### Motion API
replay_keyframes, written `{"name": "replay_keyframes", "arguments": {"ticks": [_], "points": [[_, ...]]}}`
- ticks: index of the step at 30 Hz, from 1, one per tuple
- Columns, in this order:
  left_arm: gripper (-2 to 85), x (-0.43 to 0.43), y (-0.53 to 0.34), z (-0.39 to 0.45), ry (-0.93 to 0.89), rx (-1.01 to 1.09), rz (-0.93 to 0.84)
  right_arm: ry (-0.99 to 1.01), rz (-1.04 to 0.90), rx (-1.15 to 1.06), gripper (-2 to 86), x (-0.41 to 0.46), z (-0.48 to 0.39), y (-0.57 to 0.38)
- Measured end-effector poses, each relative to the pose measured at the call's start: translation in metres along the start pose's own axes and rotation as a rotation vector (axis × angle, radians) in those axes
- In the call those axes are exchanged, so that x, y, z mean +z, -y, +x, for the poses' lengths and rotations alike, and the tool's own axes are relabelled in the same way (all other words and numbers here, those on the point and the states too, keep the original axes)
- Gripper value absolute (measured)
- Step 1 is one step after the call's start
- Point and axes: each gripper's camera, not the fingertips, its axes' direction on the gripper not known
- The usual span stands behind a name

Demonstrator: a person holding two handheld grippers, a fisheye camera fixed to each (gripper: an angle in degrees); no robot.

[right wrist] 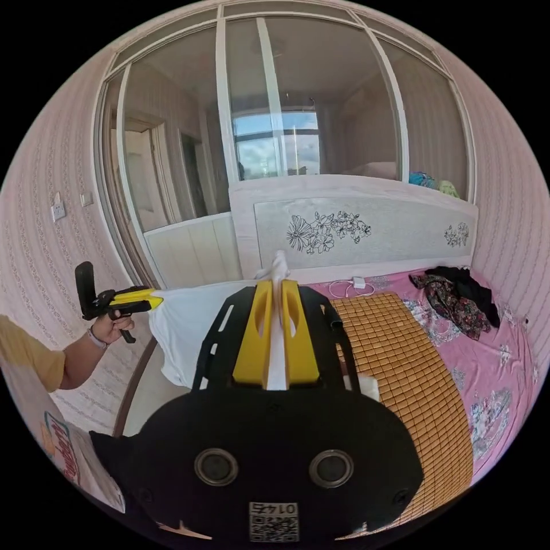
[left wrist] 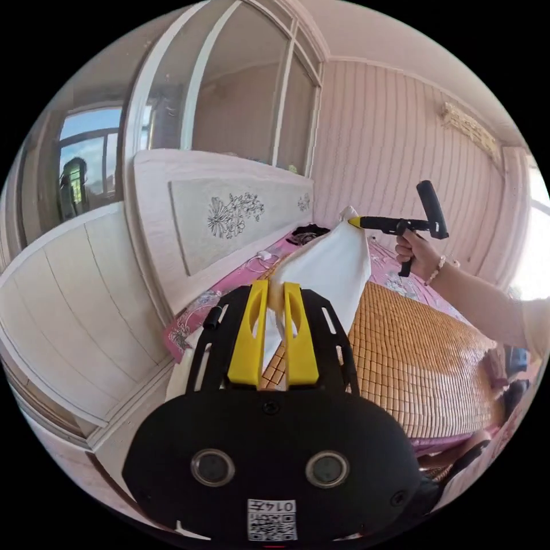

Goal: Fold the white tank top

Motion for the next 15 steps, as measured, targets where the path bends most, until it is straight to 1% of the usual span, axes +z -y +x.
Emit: {"name": "replay_keyframes", "arguments": {"ticks": [1,2,3,4,5,6,7,8,9,10,11,12,13,14,15], "points": [[7.8,0.034,0.004,-0.051,0.029,-0.099,-0.032,-0.014,-0.064,0.039,4.8,0.051,0.014,0.03],[9.6,0.068,-0.003,-0.101,0.051,-0.206,-0.084,-0.018,-0.106,0.06,5.6,0.077,0.022,0.04],[9.7,0.083,-0.011,-0.125,0.053,-0.273,-0.117,-0.052,-0.218,0.092,7.2,0.128,0.039,0.05],[9.8,0.108,-0.032,-0.164,0.045,-0.385,-0.19,-0.125,-0.353,0.155,9.6,0.169,0.058,0.044],[9.2,0.12,-0.059,-0.185,0.041,-0.451,-0.222,-0.155,-0.401,0.201,10.8,0.183,0.068,0.035],[8.9,0.121,-0.074,-0.189,0.041,-0.463,-0.219,-0.14,-0.426,0.278,11.4,0.193,0.086,0.007],[7.6,0.115,-0.104,-0.187,0.037,-0.454,-0.198,-0.069,-0.41,0.325,11.7,0.188,0.098,-0.032],[6.6,0.105,-0.136,-0.174,0.036,-0.42,-0.174,-0.05,-0.408,0.341,11.7,0.183,0.103,-0.054],[6.2,0.099,-0.153,-0.165,0.029,-0.398,-0.169,-0.049,-0.428,0.362,11.5,0.164,0.11,-0.105],[5.3,0.089,-0.189,-0.145,-0.001,-0.361,-0.178,-0.086,-0.478,0.385,11.1,0.137,0.113,-0.165],[4.1,0.079,-0.226,-0.123,-0.038,-0.341,-0.199,-0.111,-0.51,0.414,10.2,0.119,0.114,-0.197],[3.4,0.074,-0.244,-0.112,-0.055,-0.335,-0.214,-0.144,-0.559,0.503,8.3,0.073,0.113,-0.262],[2.2,0.064,-0.276,-0.088,-0.089,-0.328,-0.249,-0.14,-0.525,0.587,5.1,0.011,0.104,-0.319],[1.3,0.054,-0.304,-0.063,-0.126,-0.318,-0.291,-0.131,-0.501,0.62,3.5,-0.026,0.097,-0.342],[0.9,0.05,-0.315,-0.05,-0.145,-0.297,-0.313,-0.203,-0.499,0.755,3.1,-0.096,0.085,-0.385]]}}
